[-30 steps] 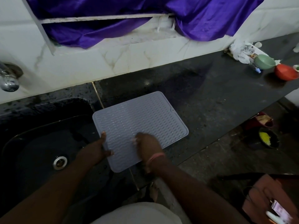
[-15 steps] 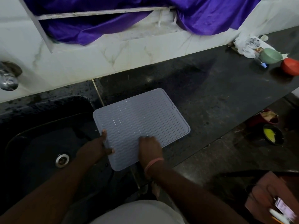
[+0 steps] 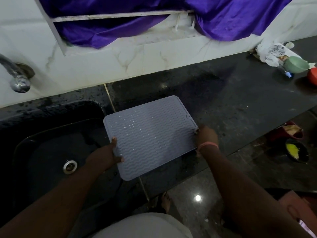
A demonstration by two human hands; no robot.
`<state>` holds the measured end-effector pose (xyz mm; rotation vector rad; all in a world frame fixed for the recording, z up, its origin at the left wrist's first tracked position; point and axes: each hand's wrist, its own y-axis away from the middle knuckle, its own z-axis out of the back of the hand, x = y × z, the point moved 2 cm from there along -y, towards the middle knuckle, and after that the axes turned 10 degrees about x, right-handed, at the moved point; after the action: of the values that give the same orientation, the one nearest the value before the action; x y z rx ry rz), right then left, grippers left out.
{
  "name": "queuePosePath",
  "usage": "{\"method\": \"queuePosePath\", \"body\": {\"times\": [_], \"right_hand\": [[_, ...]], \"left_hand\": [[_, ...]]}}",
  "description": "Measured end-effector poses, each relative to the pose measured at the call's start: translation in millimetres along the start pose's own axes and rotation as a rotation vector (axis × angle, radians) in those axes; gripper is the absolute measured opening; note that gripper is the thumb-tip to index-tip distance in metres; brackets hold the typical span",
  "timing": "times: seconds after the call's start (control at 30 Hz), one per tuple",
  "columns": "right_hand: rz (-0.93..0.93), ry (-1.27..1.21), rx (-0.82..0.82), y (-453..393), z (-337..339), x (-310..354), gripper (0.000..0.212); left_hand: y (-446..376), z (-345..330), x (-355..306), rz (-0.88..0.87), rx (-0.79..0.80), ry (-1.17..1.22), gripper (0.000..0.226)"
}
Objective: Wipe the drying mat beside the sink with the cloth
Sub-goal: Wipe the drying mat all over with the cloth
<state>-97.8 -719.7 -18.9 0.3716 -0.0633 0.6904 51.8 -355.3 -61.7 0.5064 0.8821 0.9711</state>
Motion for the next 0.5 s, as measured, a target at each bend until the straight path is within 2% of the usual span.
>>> {"method": "queuePosePath", "body": {"times": [0.1,0.2,0.3,0.37,0.43,0.5], "right_hand": [[0.102,0.048,-0.028,29,-25,30,0.021],[0.285,-0.030,-0.022,90,-64,81,0.018],[0.568,0.066,0.154,146,-97,142,0.018],[0.688,0.064,0.281,162,-102,165,0.018],[0.665,-0.055,0.307,155,-91,162,0.013],[0.539,-0.186,0.257,129,-71,135,0.011]], "left_hand": [[0,-1,0,0.006,-0.009,-0.002,0.109],[0,-2,0,0.031,-0.015,-0.028,0.109],[-1,0,-1,0.034,-0.018,-0.026,0.110],[-1,0,-1,0.018,-0.018,-0.010,0.108],[-1,-1,0,0.028,-0.023,-0.007,0.109],[0,-1,-1,0.033,-0.021,-0.005,0.110]]}}
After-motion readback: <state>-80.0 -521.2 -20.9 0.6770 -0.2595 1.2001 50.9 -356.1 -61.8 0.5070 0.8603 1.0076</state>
